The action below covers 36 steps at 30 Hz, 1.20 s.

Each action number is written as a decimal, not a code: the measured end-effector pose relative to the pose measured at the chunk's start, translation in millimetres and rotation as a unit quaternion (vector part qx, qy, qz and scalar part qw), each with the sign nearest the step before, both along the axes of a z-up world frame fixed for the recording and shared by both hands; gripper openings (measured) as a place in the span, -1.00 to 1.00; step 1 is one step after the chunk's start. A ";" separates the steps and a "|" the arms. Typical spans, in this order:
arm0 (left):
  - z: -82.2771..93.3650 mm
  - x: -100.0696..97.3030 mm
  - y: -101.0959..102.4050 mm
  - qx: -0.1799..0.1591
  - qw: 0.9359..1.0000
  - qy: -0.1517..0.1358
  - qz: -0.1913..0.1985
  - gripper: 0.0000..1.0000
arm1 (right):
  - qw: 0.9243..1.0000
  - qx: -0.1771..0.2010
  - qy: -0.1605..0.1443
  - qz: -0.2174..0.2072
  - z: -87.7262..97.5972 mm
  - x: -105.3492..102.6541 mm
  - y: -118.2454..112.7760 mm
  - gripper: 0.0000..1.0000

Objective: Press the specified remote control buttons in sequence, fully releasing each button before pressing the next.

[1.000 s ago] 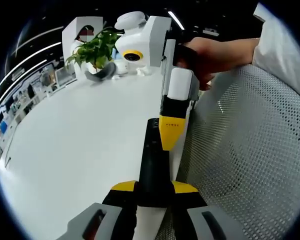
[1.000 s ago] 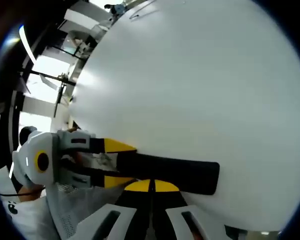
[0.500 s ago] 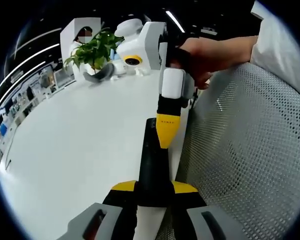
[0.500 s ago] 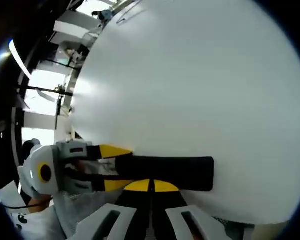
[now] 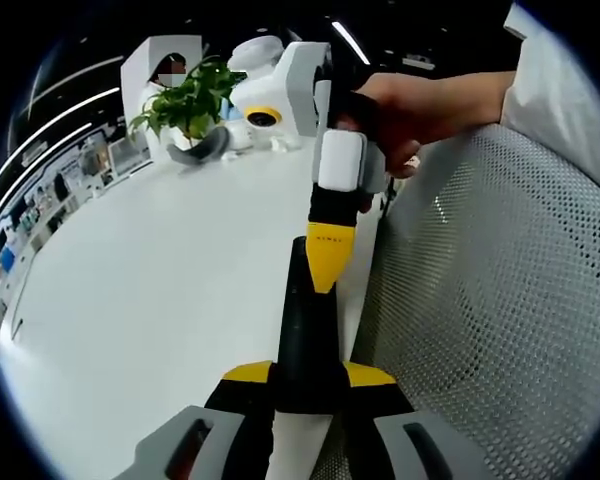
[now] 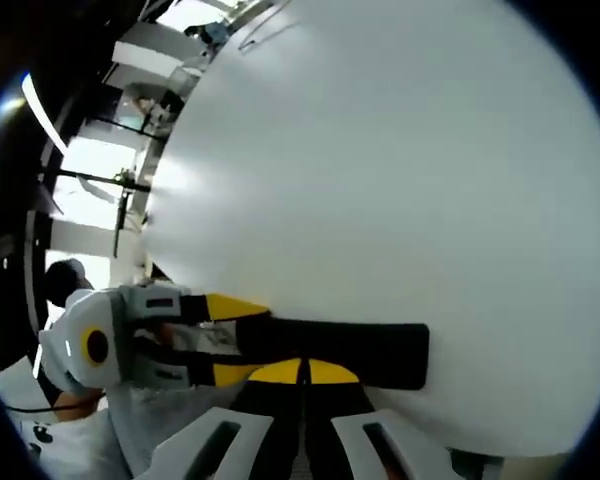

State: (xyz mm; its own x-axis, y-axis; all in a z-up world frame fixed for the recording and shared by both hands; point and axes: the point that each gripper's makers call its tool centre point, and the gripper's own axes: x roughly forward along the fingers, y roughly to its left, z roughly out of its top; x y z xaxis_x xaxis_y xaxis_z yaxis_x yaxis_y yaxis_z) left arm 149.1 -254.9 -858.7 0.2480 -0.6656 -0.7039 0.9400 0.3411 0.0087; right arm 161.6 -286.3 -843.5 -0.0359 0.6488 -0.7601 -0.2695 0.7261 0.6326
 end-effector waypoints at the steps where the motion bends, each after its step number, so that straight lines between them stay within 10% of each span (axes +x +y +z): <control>1: -0.1 0.0 0.0 0.000 1.000 0.000 0.000 -0.51 | 1.000 0.004 -0.001 -0.002 1.1 0.9 0.7 -1.00; 36: -0.9 0.6 0.1 -0.002 1.000 0.006 0.005 -0.51 | 0.999 -0.010 -0.036 0.032 -6.8 0.9 10.0 -1.00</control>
